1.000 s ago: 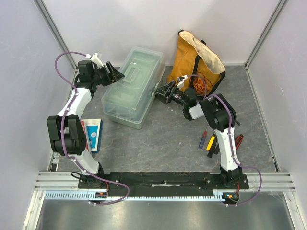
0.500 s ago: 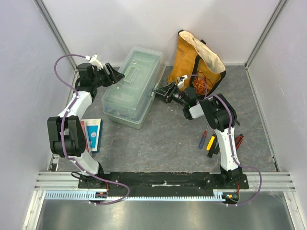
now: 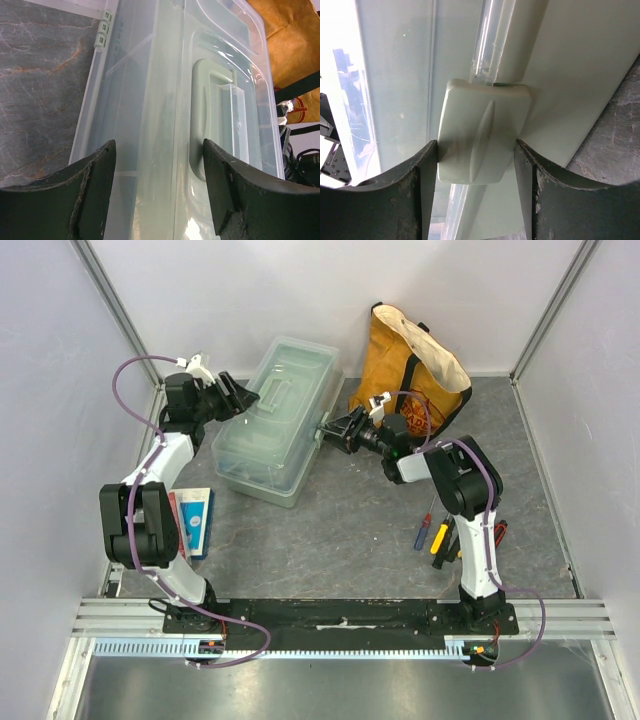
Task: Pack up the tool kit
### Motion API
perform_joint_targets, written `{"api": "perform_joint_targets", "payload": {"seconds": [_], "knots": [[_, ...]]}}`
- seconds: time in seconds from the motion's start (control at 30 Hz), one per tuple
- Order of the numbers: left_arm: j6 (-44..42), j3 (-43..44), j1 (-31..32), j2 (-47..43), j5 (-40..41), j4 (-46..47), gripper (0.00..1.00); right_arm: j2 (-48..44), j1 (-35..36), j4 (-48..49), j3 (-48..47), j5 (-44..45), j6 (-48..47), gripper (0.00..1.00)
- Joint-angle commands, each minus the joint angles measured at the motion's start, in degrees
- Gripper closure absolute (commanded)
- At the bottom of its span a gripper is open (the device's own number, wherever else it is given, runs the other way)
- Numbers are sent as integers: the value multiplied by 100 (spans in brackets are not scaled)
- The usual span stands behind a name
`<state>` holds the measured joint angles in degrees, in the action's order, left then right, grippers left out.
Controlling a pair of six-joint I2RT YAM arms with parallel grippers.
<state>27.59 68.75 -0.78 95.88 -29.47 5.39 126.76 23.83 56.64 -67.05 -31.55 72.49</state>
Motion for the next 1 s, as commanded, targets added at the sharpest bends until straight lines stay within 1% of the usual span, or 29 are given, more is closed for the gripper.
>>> {"api": "perform_joint_targets", "payload": {"seconds": [0.0, 0.17, 0.2, 0.23, 0.3, 0.33, 0.37, 0.4, 0.43, 0.47, 0.73, 0.8, 0.83, 0.9, 0.93, 0.97], "knots": [[290, -617, 1053, 581, -1201, -2068, 28, -274, 491, -496, -467, 597, -499, 62], [290, -635, 1053, 573, -1078, -2103, 28, -345, 491, -1005, -581, 685, -736, 62], [290, -617, 1053, 573, -1034, -2129, 28, -336, 491, -1119, -599, 677, -771, 60], [264, -600, 1053, 581, -982, -2156, 28, -336, 491, -1146, -573, 685, -780, 52], [247, -565, 1062, 564, -999, -2191, 28, -257, 482, -1085, -468, 616, -745, 33], [255, -538, 1053, 573, -1068, -2191, 28, -179, 473, -911, -406, 502, -684, 21], [264, -521, 1062, 573, -1139, -2182, 28, -108, 473, -640, -319, 405, -588, 13], [264, -503, 1053, 573, -1218, -2182, 28, -21, 464, -141, -213, 334, -421, 8], [290, -494, 1062, 573, -1297, -2182, 28, 85, 473, 125, -143, 290, -281, 4], [308, -486, 1053, 564, -1376, -2165, 28, 155, 456, 319, -133, 220, -157, 2], [483, -547, 1106, 573, -1939, -1989, 27, 656, 482, 1822, -599, -123, 634, 2], [501, -556, 1141, 608, -2036, -1937, 27, 762, 508, 2200, -730, -167, 871, 5], [510, -556, 1185, 643, -2132, -1893, 27, 850, 534, 2263, -879, -254, 994, 16], [501, -556, 1237, 678, -2220, -1866, 27, 912, 587, 2097, -1134, -500, 1004, 31], [501, -556, 1281, 704, -2247, -1857, 28, 895, 613, 1975, -1214, -571, 934, 35], [484, -547, 1308, 731, -2282, -1857, 28, 860, 640, 1921, -1197, -572, 873, 37]]}}
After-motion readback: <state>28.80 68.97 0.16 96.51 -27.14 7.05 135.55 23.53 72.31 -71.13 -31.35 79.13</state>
